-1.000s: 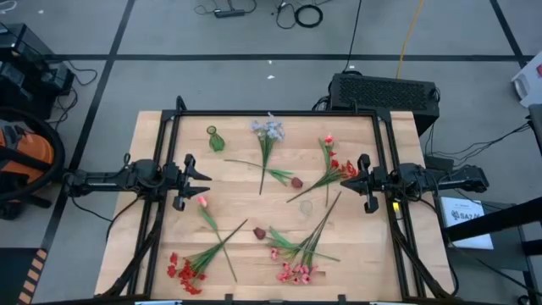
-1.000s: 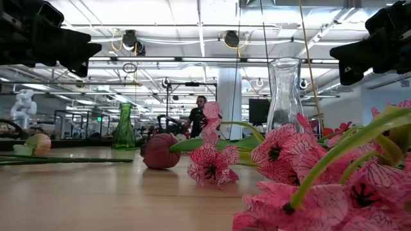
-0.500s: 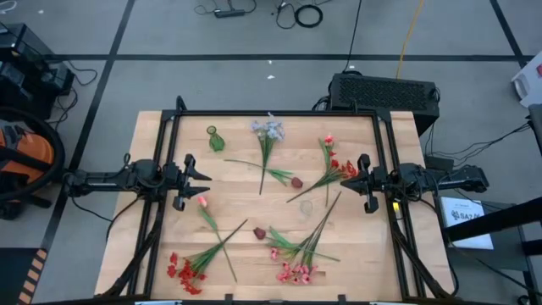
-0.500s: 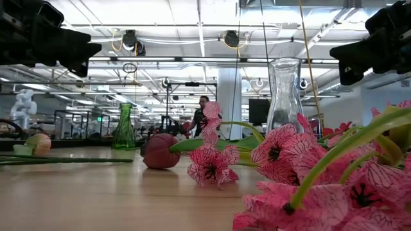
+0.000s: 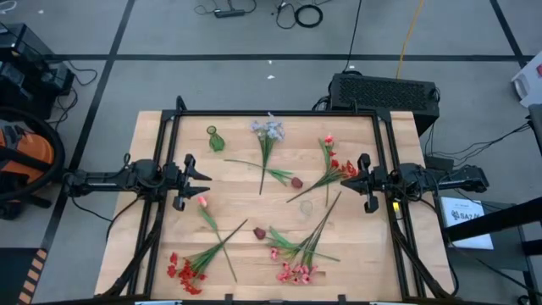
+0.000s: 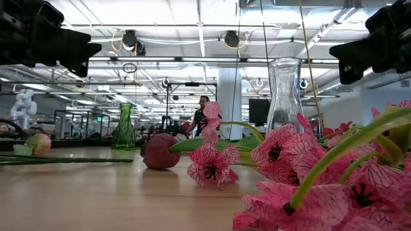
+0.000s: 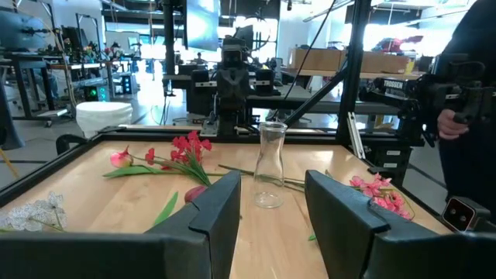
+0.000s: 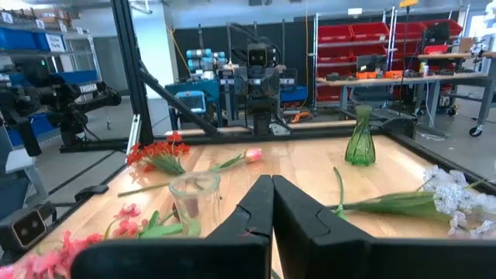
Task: Sort flowers into vase by color
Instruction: Put the top orange flower into the transparent vase
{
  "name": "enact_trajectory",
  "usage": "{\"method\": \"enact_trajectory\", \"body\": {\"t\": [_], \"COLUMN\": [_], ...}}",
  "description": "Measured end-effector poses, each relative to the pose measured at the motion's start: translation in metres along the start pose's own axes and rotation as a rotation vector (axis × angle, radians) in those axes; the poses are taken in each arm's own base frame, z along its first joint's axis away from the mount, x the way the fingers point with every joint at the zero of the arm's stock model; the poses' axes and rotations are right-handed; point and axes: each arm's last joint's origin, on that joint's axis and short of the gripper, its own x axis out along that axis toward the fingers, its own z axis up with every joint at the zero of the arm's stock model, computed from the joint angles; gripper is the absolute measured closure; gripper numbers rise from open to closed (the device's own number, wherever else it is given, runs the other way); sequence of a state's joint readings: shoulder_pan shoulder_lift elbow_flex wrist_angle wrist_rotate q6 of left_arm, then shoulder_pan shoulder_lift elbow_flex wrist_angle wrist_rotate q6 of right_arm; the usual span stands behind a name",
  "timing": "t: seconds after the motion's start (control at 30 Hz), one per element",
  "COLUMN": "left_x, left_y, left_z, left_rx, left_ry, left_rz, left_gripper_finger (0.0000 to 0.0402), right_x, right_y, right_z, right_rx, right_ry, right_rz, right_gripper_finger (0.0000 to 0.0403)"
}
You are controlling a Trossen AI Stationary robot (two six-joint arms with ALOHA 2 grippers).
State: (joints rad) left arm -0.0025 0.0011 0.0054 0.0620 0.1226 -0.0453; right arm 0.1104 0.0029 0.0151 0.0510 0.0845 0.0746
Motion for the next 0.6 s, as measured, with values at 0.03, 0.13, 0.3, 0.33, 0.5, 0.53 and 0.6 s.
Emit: {"method": "enact_trajectory", "body": {"t": [0.03,0.13,0.3,0.33,0.5,0.53,0.6], "left_x": [0.0,0.0,0.0,0.0,0.0,0.0,0.0], "left_y": [0.0,0.0,0.0,0.0,0.0,0.0,0.0], "left_z": [0.0,0.0,0.0,0.0,0.0,0.0,0.0], "left_rx": [0.0,0.0,0.0,0.0,0.0,0.0,0.0], "left_ry": [0.001,0.001,0.0,0.001,0.0,0.0,0.0], "left_rz": [0.0,0.0,0.0,0.0,0.0,0.0,0.0], "left_gripper_finger": [0.0249,0.0249,0.0249,0.0249,0.0249,0.0249,0.0249], "right_x": [0.0,0.002,0.012,0.015,0.045,0.053,0.072], "right_y": [0.0,-0.002,-0.006,-0.006,-0.006,-0.005,-0.004], "right_z": [0.001,-0.002,-0.001,0.003,0.032,0.04,0.055], "right_rx": [-0.006,-0.034,0.021,0.024,0.034,0.047,0.072], "right_ry": [-0.006,0.026,0.135,0.158,0.244,0.252,0.274], "right_rz": [-0.003,-0.08,-0.243,-0.271,-0.462,-0.506,-0.573], "right_gripper_finger": [0.0403,0.0403,0.0403,0.0403,0.0403,0.0403,0.0403]}}
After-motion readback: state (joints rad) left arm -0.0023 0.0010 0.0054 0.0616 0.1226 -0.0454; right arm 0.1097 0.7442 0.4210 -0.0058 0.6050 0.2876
